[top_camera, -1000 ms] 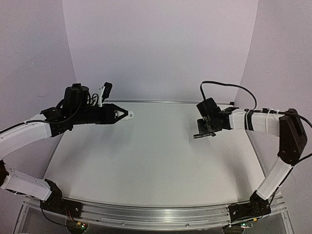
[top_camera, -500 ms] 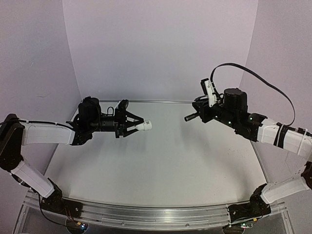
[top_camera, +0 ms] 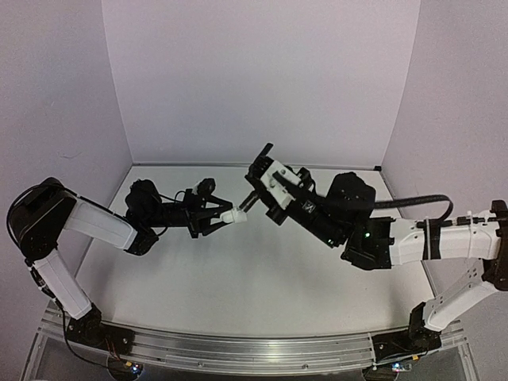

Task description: Install the water faucets

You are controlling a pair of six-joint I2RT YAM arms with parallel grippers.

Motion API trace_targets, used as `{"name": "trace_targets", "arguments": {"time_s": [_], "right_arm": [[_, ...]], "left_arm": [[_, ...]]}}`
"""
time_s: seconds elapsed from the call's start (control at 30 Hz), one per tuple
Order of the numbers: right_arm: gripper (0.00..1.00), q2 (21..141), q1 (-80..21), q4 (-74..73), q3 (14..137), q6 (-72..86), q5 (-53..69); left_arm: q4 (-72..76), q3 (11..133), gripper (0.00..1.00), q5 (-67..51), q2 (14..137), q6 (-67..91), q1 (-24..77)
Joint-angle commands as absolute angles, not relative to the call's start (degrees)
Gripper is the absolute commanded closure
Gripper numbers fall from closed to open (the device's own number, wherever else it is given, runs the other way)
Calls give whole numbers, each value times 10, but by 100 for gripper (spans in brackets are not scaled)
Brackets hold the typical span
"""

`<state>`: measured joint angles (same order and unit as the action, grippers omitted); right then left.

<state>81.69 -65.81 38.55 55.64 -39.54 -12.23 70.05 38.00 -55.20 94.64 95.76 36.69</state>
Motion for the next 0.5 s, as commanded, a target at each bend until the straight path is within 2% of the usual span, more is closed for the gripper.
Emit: {"name": "trace_targets", "arguments": {"time_s": [0.0, 0.47], "right_arm": [[100, 856, -695, 601, 555, -559, -218], [100, 814, -693, 587, 566, -459, -172]], "left_arm": [[969, 405, 100, -585, 929, 981, 367], [969, 396, 100, -563, 812, 890, 367]]}}
